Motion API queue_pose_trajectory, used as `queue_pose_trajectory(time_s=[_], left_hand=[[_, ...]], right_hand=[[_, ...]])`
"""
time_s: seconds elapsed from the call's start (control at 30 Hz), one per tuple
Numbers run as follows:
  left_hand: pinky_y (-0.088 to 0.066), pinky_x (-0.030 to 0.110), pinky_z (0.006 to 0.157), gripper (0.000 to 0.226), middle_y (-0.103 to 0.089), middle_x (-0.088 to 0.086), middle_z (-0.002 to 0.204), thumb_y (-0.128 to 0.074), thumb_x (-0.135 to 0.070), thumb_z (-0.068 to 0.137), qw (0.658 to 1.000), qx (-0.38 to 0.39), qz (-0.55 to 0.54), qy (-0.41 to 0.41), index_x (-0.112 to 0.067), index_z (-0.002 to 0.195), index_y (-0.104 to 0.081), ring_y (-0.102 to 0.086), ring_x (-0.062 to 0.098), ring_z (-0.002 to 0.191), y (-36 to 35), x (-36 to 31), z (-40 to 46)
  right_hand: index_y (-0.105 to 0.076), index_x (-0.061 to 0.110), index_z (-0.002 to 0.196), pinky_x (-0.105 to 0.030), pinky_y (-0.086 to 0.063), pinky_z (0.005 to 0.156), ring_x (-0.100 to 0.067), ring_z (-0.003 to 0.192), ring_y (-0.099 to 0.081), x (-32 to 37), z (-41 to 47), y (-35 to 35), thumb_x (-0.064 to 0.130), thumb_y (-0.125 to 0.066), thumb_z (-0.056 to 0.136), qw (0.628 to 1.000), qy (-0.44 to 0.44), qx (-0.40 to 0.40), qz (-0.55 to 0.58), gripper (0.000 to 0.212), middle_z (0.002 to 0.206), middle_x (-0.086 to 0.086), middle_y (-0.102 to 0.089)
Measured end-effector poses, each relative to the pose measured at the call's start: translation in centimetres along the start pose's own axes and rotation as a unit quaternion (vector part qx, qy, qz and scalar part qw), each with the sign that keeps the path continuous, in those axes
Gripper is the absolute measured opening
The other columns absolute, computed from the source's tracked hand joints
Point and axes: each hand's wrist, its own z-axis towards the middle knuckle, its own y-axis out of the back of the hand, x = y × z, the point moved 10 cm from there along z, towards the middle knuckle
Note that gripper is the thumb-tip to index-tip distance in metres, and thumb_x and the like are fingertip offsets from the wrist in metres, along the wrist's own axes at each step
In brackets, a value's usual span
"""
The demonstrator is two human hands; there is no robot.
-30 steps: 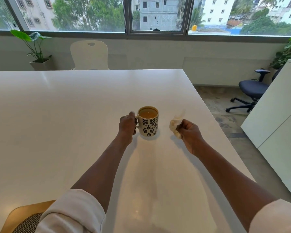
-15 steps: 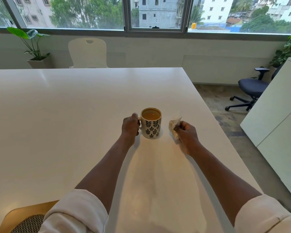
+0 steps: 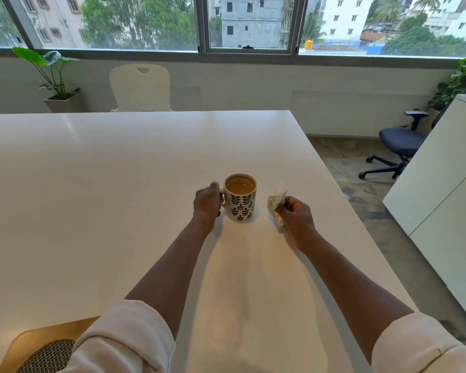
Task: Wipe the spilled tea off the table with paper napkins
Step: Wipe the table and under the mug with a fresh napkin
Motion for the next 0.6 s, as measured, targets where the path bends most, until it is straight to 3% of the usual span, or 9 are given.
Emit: queue_pose_trajectory(time_s=[0.13,0.23,0.33,0.43,0.5,0.6], left_hand=[[-0.041,0.03,0.056,0.047,-0.058,0.011,0.087,-0.041,-0.046,0.1,1.0,-0.023,0.012,-0.005,-0.003,0.096,-0.06,-0.049,0.022,0.069,1.1,0.1,-0.4],[-0.053,0.044,0.078,0.058,-0.063,0.019,0.11,-0.038,-0.049,0.101,0.997,-0.06,0.053,0.005,0.002,0.12,-0.055,-0.06,0.035,0.093,3.0,0.6,-1.0],[-0.053,0.046,0.089,0.043,-0.066,0.016,0.114,-0.045,-0.042,0.098,0.993,-0.066,0.097,-0.019,-0.004,0.115,-0.058,-0.063,0.033,0.101,4.7,0.6,-2.3],[-0.048,0.034,0.081,0.028,-0.068,0.009,0.104,-0.051,-0.032,0.096,0.984,-0.048,0.163,-0.059,-0.009,0.106,-0.063,-0.063,0.03,0.099,6.0,0.8,-3.7],[-0.041,0.027,0.081,0.023,-0.07,0.004,0.102,-0.052,-0.024,0.096,0.971,-0.039,0.214,-0.099,-0.01,0.106,-0.068,-0.063,0.024,0.099,6.7,1.0,-4.8],[-0.04,0.022,0.091,0.025,-0.07,0.007,0.117,-0.052,-0.013,0.095,0.949,-0.035,0.267,-0.163,-0.009,0.112,-0.07,-0.063,0.021,0.109,7.6,1.3,-6.6]], right_hand=[[-0.072,0.015,0.087,-0.021,-0.042,0.046,-0.006,0.052,-0.053,-0.1,-1.2,0.5,0.011,-0.064,0.094,1.0,-0.005,-0.005,-0.01,0.011,0.068,0.001,-0.065],[-0.071,0.016,0.085,-0.021,-0.042,0.046,-0.008,0.053,-0.053,-0.1,-2.0,0.9,0.01,-0.064,0.094,1.0,-0.006,-0.008,-0.014,0.012,0.068,0.001,-0.065],[-0.072,0.02,0.084,-0.025,-0.045,0.052,-0.013,0.059,-0.055,-0.1,-2.8,0.9,0.013,-0.065,0.093,0.999,-0.002,-0.008,-0.04,0.013,0.073,-0.003,-0.067],[-0.073,0.022,0.083,-0.033,-0.047,0.064,-0.016,0.068,-0.058,-0.3,-3.6,0.5,0.017,-0.067,0.091,0.994,0.006,0.002,-0.111,0.011,0.077,-0.003,-0.07],[-0.072,0.023,0.08,-0.03,-0.046,0.065,-0.013,0.068,-0.057,-0.4,-4.1,0.1,0.016,-0.067,0.09,0.987,0.018,0.012,-0.162,0.013,0.074,0.003,-0.068],[-0.069,0.022,0.079,-0.022,-0.042,0.059,-0.011,0.068,-0.057,0.3,-5.1,-1.4,0.019,-0.067,0.089,0.964,0.064,0.026,-0.255,0.011,0.073,0.007,-0.065]])
